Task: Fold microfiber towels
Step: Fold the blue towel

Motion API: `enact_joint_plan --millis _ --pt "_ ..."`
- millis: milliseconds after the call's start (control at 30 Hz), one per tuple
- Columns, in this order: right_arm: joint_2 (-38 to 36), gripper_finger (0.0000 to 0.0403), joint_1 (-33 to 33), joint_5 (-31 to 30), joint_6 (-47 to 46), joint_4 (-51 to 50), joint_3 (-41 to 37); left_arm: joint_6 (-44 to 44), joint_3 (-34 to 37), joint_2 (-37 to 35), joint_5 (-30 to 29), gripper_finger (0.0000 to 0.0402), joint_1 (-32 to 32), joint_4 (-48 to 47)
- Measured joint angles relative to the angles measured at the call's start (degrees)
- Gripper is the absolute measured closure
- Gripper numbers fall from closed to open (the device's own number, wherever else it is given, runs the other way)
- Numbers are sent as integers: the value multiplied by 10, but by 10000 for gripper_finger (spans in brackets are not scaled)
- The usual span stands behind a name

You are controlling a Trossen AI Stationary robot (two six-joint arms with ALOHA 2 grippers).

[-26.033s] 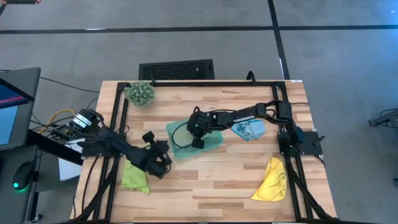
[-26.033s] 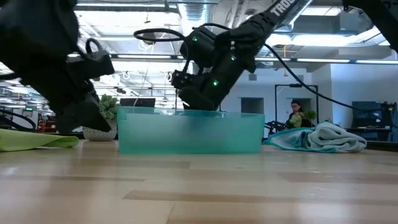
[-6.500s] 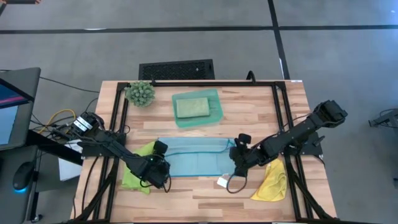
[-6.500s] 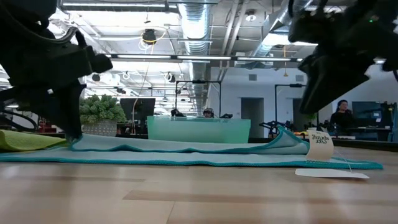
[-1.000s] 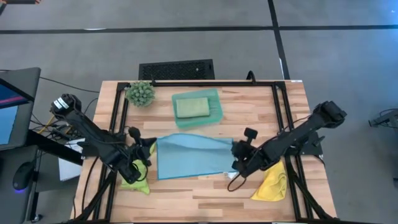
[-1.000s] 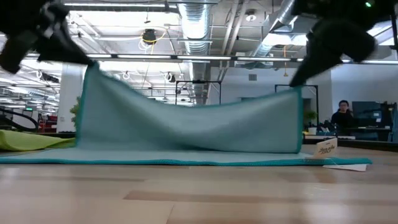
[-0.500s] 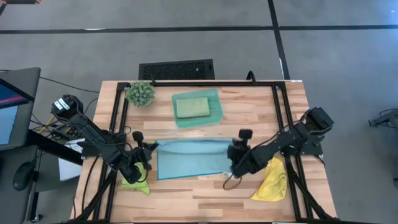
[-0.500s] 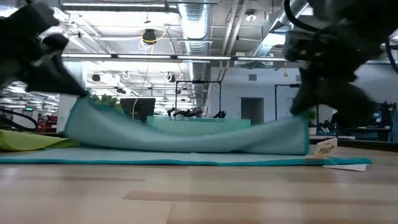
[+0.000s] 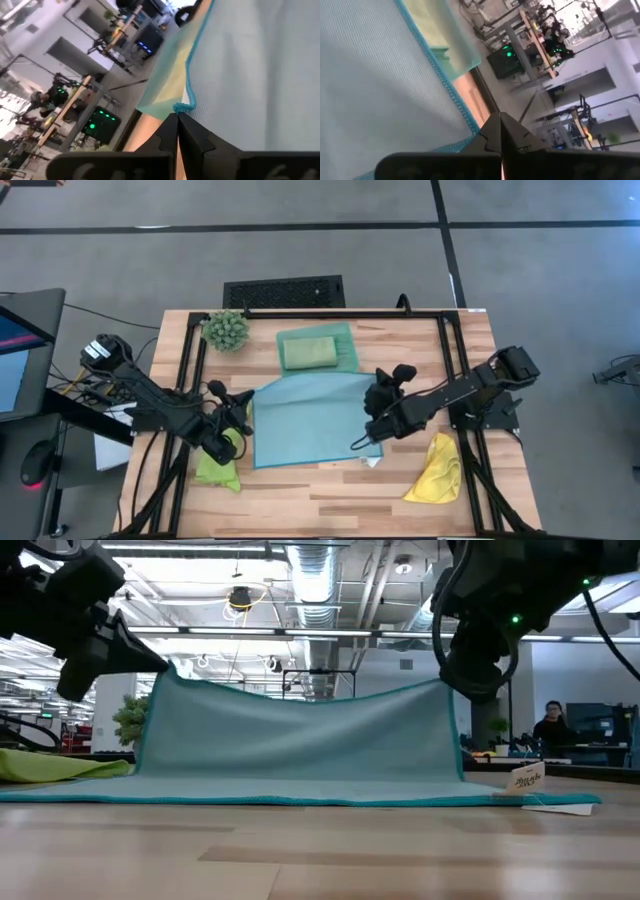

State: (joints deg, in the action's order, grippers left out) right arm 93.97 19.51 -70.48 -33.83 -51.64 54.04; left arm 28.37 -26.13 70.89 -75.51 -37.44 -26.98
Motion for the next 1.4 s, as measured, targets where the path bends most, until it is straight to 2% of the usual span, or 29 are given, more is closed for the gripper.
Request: enact_joint_plan --millis 100,333,467,600,800,967,1100,1233,1400 --pt "0 390 25 50 24 0 0 -13 0 0 76 401 -6 1" --pt "0 393 97 227 39 4 0 -26 0 0 275 401 -24 39" --pt "0 391 132 328 39 51 0 -19 0 0 332 401 -35 66" --pt "0 387 149 402 72 102 0 -16 0 0 390 401 -41 94" --pt "0 391 150 434 88 115 0 -11 0 0 445 401 -43 122" --pt "0 390 150 416 89 113 0 -23 0 0 445 401 -44 137" --pt "-7 393 155 372 77 125 0 -19 0 0 409 401 -46 140" --pt "-7 393 156 403 86 138 0 -9 0 0 403 401 -56 145" --pt "-7 392 167 408 62 129 0 20 -1 0 328 401 -93 140"
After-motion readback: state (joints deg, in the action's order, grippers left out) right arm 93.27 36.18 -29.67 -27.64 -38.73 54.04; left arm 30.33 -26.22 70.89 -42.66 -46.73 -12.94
